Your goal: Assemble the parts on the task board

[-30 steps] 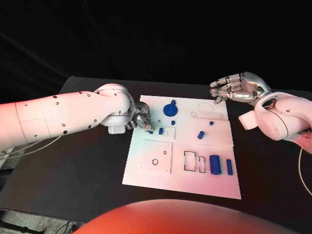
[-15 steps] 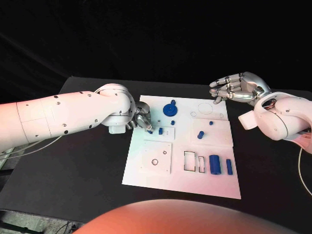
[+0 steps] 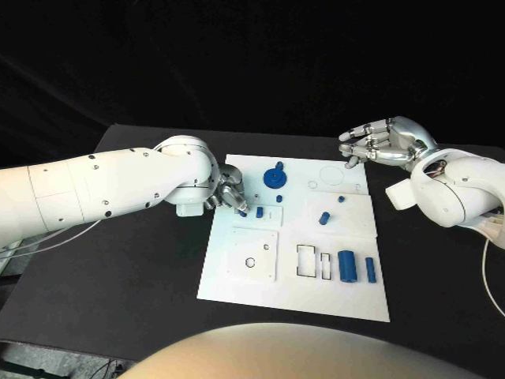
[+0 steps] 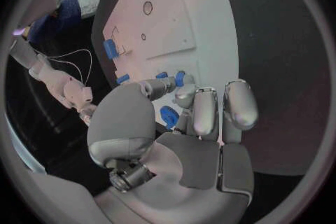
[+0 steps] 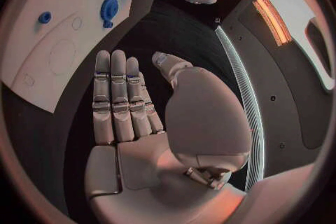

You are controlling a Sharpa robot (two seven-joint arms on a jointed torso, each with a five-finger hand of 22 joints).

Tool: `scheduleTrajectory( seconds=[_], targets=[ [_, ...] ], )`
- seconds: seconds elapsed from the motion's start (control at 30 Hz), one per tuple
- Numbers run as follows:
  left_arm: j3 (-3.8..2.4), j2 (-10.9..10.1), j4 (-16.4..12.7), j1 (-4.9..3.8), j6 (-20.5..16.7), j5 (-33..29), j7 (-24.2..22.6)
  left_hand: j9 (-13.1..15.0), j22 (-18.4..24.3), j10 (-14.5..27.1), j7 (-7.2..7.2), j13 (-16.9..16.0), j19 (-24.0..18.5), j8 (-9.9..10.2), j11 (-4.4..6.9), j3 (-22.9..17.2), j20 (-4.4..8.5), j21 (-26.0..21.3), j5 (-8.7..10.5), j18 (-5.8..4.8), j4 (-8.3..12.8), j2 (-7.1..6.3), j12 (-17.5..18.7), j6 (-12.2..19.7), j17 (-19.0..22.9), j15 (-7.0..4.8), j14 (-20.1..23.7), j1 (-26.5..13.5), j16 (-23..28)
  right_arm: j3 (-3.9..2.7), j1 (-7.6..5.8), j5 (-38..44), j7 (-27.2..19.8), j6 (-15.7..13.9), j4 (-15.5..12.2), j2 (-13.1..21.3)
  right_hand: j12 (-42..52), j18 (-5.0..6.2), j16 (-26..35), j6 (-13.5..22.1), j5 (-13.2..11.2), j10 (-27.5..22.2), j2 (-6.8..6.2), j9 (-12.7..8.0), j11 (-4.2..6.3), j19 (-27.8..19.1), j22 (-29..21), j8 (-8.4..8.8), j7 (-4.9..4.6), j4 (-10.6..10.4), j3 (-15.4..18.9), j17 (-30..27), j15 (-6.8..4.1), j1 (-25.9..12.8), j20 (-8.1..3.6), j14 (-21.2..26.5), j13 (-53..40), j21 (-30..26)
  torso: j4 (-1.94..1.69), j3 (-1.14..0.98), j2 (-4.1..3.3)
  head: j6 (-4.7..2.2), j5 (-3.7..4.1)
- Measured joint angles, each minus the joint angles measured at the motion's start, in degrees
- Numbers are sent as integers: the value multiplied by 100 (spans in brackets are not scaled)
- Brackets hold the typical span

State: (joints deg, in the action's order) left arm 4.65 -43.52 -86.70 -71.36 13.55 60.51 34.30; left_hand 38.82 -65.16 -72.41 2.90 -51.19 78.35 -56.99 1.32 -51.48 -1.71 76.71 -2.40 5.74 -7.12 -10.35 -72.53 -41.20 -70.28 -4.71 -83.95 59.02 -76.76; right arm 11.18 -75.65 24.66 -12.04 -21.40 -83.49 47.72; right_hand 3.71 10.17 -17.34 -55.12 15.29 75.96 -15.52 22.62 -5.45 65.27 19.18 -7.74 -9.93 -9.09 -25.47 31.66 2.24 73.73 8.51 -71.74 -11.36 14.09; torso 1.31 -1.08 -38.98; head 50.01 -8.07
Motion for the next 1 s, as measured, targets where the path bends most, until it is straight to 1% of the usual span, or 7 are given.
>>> scheduleTrajectory(
  seconds=[0.1,0.17,0.23,0.3,0.6,0.83,1.0],
  targets=[
    [0,3,4,0,0,-4,1,0,0,0,-8,0,17,0,0,0,17,0,0,0,0,8,0,-8,0,0,0,-8,0,0,0,0,0,0,-1,0,0,0,0,0,0,0,0,0,0,0,0,0,0,0,0,0,0,0,0,0,0,0,-3,1,0,0,1],
    [0,4,7,1,0,-6,1,0,0,0,-10,0,18,0,0,8,18,0,0,0,9,-22,0,-11,0,0,0,-39,0,0,0,0,0,0,-2,1,0,0,0,0,0,0,0,0,0,0,0,0,0,0,0,0,0,0,0,0,0,0,-3,1,0,0,1],
    [0,5,10,1,0,-8,2,-9,0,0,-28,-3,18,0,0,17,17,0,0,0,18,-1,0,-28,0,0,0,-60,0,0,0,0,0,0,-2,2,0,0,0,0,0,0,0,3,0,0,0,0,0,0,0,0,0,0,0,0,0,0,-3,3,0,0,1],
    [0,6,13,1,0,-11,2,-15,0,0,-49,-3,17,0,0,17,17,0,0,0,19,-30,0,-49,0,0,0,-93,0,0,0,0,0,0,-2,2,0,0,0,0,0,0,0,5,0,0,0,0,0,0,0,-1,0,0,0,0,0,0,-3,3,0,0,1],
    [4,9,23,5,-1,-27,6,-38,1,1,-58,-3,17,20,0,48,17,0,0,0,53,-46,0,-60,0,0,0,-258,0,0,0,-1,0,0,-2,2,0,0,0,0,0,0,0,5,0,0,-9,0,0,-10,10,-1,0,0,0,0,6,-11,-3,3,0,0,-2],
    [7,16,30,11,-1,-39,6,-52,0,1,-56,-2,17,18,0,296,17,0,-1,0,-86,-90,0,-122,-2,0,0,-392,0,0,0,-4,-2,0,-2,3,0,0,0,0,0,0,0,4,0,0,-18,0,0,-42,42,-1,0,0,0,0,14,-23,-3,4,1,0,-3],
    [7,19,35,11,-1,-46,6,-58,0,1,-58,-3,17,18,0,439,17,0,-1,0,-166,-75,0,-123,-2,1,0,-453,0,0,0,-6,-6,0,-1,3,0,0,22,0,0,0,0,4,0,0,-24,0,0,-42,42,-2,0,0,0,0,14,-23,-3,4,1,0,-3]
  ],
)
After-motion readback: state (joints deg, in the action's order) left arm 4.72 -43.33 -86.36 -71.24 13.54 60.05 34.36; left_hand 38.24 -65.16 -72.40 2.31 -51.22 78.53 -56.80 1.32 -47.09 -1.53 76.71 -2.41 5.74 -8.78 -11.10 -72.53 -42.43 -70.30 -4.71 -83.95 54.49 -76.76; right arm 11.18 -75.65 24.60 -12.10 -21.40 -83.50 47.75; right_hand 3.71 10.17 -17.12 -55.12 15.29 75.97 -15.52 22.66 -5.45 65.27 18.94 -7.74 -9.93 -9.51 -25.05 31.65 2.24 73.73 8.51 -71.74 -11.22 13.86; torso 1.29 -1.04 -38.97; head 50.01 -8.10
